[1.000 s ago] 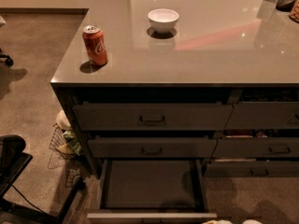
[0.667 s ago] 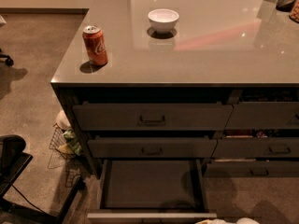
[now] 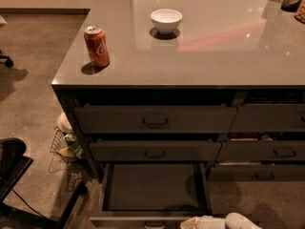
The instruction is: Close bottom drawer
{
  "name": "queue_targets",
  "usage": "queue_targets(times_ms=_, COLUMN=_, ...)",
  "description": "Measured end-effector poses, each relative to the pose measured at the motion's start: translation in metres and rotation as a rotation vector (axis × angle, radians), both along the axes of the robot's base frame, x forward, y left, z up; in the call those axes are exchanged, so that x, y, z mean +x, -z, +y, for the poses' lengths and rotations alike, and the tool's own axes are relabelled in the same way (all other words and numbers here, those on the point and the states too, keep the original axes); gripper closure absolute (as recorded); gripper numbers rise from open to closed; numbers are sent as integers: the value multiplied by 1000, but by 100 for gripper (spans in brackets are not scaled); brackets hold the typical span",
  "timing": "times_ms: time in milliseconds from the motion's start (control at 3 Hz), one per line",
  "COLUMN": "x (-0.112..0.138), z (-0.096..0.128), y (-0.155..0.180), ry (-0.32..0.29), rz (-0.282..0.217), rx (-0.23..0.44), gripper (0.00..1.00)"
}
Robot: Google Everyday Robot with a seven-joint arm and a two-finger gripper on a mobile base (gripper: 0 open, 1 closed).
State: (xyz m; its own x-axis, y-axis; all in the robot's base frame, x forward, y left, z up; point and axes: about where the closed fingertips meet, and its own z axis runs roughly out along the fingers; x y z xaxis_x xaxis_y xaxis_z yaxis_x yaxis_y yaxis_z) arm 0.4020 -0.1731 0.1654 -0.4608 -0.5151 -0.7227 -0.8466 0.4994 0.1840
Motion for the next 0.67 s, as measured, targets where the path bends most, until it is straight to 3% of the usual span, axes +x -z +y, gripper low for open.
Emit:
queue_targets(times_ms=333, x=2, z=2, y=1, ry=-3, rz=-2, rx=4, gripper=100)
queue_targets(times_ms=667, x=44, z=2, y=-1, ry=-13, rz=-25, rx=-5, gripper=100)
